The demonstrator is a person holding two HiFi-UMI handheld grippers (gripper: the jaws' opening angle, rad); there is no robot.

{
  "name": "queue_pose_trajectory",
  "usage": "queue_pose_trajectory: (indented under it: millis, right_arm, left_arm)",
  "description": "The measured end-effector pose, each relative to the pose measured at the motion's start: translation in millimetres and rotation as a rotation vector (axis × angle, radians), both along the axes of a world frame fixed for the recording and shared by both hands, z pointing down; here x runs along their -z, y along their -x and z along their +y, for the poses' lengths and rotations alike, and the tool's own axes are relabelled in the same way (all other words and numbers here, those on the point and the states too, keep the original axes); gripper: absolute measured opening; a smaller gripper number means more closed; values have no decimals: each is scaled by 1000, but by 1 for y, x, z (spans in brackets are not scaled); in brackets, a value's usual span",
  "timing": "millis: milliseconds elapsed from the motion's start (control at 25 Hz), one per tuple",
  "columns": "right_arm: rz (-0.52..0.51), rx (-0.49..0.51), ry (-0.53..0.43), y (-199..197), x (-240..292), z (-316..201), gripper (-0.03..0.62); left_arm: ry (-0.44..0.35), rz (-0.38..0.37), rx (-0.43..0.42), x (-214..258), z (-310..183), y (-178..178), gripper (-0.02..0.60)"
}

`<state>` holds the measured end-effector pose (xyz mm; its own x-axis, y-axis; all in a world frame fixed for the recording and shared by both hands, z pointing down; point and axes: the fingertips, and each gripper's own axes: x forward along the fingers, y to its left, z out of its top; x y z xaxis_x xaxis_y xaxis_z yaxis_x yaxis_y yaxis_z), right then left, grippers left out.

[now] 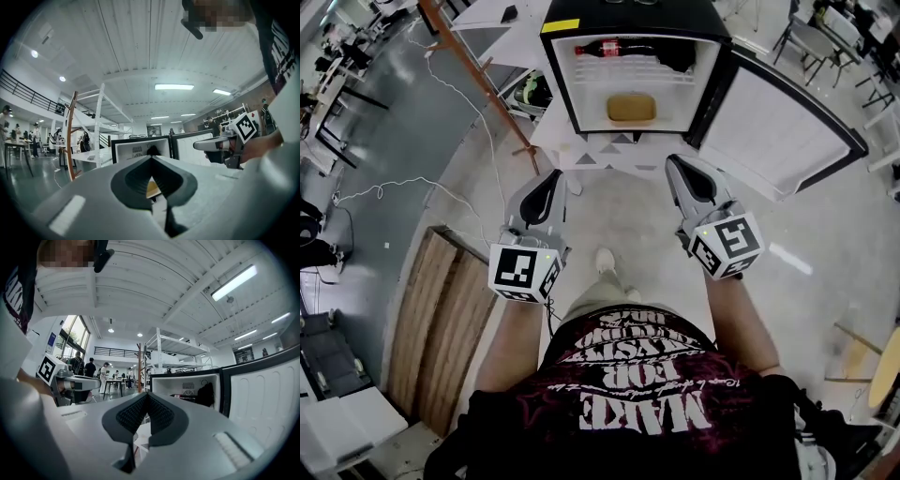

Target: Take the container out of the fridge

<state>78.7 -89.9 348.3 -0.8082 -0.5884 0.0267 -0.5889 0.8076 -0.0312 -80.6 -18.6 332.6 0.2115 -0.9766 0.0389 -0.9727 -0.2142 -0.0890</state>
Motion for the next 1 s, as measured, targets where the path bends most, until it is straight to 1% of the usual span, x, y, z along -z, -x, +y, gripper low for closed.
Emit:
queue_pose_trajectory:
  millis: [240,480,800,1000]
  right_arm:
    - [-3,-1,14,11,-6,-13,25]
    - [3,-5,34,23,-14,-31,25]
    - [21,-36,54,20,-19,-55,25]
    - [22,-48,60,19,-22,-66,25]
  left_arm:
    - [19,-10,6,-7,-8,13,0]
    - [38,-7,-1,-14,-29,24,0]
    - [54,3,-53,-20,-65,18,0]
    - [56,2,-73,-20,-79,16,0]
